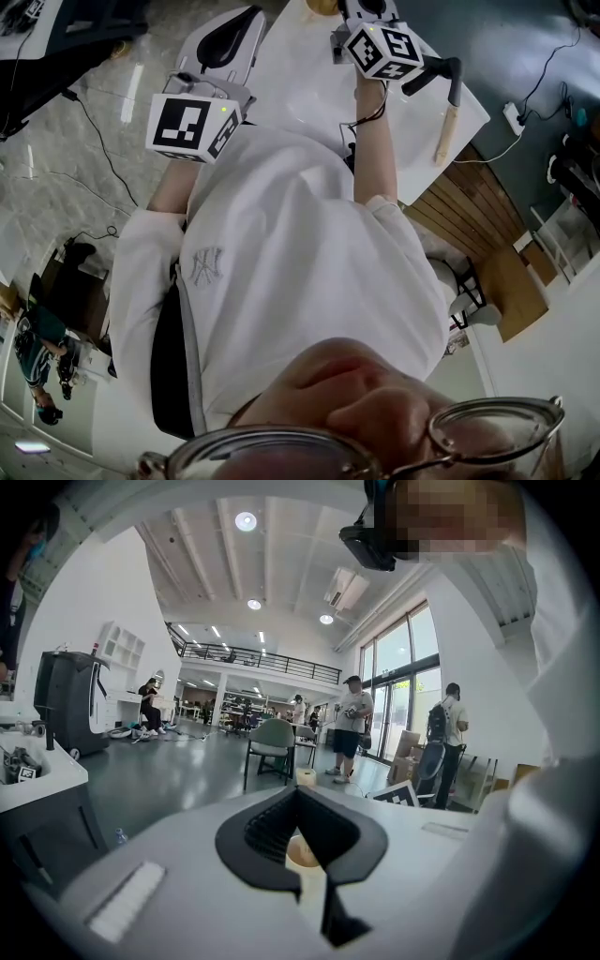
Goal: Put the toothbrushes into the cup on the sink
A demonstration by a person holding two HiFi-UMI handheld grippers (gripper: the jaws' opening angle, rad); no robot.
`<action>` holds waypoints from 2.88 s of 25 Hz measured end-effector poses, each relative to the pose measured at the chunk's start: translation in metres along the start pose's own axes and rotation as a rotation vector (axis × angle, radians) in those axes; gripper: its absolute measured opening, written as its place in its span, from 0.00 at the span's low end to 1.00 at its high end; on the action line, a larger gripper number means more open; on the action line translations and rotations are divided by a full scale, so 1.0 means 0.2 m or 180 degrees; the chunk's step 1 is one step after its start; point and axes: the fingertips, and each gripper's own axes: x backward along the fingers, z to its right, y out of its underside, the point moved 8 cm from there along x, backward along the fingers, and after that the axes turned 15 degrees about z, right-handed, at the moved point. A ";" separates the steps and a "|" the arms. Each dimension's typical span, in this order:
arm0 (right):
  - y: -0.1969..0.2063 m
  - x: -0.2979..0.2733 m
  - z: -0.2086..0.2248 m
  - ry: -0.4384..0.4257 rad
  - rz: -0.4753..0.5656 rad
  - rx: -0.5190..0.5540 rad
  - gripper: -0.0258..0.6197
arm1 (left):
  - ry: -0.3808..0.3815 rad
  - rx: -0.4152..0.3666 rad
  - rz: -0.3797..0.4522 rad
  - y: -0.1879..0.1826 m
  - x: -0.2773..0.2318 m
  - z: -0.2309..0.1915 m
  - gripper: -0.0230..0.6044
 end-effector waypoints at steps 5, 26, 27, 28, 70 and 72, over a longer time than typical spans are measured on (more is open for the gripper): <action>0.04 0.00 0.00 0.0008 -0.0078 0.0063 0.11 | -0.0008 -0.0005 0.0014 0.00 0.01 0.00 0.05; 0.09 0.02 0.02 0.0082 -0.0304 0.0144 0.13 | 0.0027 -0.0018 0.0049 -0.01 0.01 0.02 0.05; 0.09 0.02 0.02 0.0094 -0.0334 0.0150 0.15 | 0.0035 -0.0020 0.0050 -0.01 0.01 0.02 0.05; 0.09 0.02 0.02 0.0101 -0.0374 0.0158 0.18 | 0.0040 -0.0021 0.0052 -0.01 0.01 0.02 0.05; -0.27 0.67 -0.17 0.0435 0.0095 -0.0547 0.07 | 0.0465 0.0040 0.0122 -0.02 0.07 0.37 0.05; -0.29 0.74 -0.17 0.0491 0.0160 -0.0652 0.07 | 0.0531 0.0041 0.0119 -0.03 0.05 0.41 0.05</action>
